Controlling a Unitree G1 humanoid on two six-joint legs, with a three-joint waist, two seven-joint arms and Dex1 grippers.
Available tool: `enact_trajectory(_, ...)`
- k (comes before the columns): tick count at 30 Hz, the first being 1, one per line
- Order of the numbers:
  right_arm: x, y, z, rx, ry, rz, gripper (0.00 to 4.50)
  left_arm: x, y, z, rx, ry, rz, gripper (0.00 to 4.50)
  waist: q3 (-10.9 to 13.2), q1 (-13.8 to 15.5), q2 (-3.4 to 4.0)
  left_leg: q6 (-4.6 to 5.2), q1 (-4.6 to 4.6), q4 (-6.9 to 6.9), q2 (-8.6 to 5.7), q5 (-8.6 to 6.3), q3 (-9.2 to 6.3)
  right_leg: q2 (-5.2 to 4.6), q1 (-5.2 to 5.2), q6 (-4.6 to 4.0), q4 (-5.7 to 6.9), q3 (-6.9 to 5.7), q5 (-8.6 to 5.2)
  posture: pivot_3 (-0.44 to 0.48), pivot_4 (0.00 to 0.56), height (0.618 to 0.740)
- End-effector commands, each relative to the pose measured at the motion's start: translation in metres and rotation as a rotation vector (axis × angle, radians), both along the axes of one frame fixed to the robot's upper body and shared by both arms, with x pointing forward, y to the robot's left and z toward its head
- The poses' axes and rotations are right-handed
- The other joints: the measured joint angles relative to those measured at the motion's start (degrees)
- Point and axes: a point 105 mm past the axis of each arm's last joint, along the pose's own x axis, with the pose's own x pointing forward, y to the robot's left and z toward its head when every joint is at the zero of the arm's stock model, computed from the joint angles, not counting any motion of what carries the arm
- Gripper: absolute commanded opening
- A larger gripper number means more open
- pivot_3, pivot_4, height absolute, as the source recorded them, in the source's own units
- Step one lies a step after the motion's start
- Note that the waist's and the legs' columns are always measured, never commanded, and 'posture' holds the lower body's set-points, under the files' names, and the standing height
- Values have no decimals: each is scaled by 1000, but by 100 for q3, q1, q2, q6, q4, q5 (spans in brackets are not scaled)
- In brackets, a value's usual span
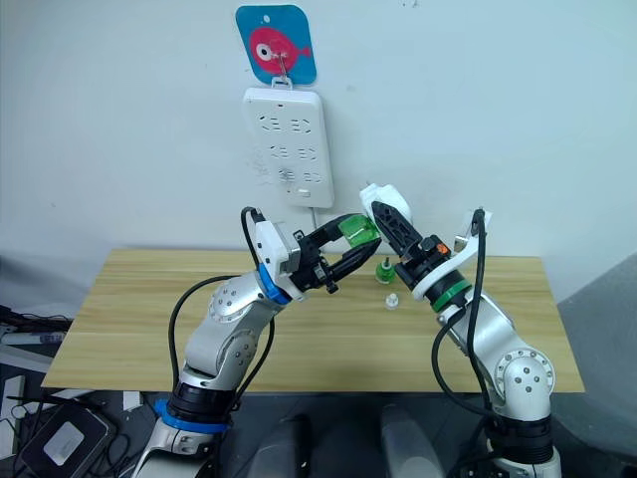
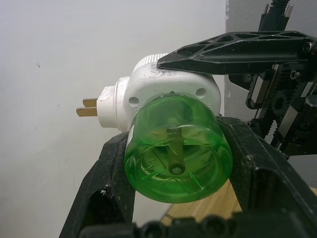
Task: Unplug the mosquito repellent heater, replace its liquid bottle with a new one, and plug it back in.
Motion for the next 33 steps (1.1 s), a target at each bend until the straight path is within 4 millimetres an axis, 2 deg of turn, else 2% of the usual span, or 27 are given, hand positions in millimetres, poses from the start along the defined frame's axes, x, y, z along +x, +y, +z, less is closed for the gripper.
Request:
enact_trajectory(1, -12, 7, 17, 12, -72, 52, 3041, -7, -8, 8, 4, -51, -39, 2280, 0, 0, 0, 0, 0, 0, 0, 0, 0, 0, 0, 0, 0, 0, 0, -178, 210, 718)
enact_trajectory(4, -14, 9, 18, 23, -73, 66, 3041, -5, -7, 8, -8, -31, -31, 2280, 0, 0, 0, 0, 0, 0, 0, 0, 0, 0, 0, 0, 0, 0, 0, -178, 210, 718)
enact_trajectory(8, -11, 4, 20, 55, -65, 36, 4353, -2, -5, 10, -23, -26, -14, 2280, 0, 0, 0, 0, 0, 0, 0, 0, 0, 0, 0, -1, 1, 0, 0, -178, 210, 718)
enact_trajectory(9, -10, 3, 20, 53, -65, 28, 4500, -1, -4, 10, -29, -23, -7, 2280, 0, -1, 0, 0, 0, 0, 0, 0, 0, 0, 0, -1, 1, 0, 0, -178, 210, 718)
enact_trajectory(29, 6, -5, 20, 89, -52, -71, 4500, -1, -4, 12, -45, -12, -3, 2280, 0, 0, 0, 0, 0, 0, 0, 0, -1, 0, 0, -5, 1, -1, 3, -172, 205, 718)
enact_trajectory(31, 8, -7, 20, 94, -49, -80, 4143, -2, -4, 12, -47, -11, -3, 2280, 0, -1, 0, 0, 0, 0, 0, 0, -1, 0, 0, -5, 1, 0, 3, -173, 204, 718)
enact_trajectory(33, 8, -8, 20, 101, -46, -80, 3594, -2, -4, 12, -47, -11, -4, 2280, 0, 0, 0, 0, 0, 0, 0, 0, 0, 0, 0, -7, 1, 0, 4, -172, 203, 718)
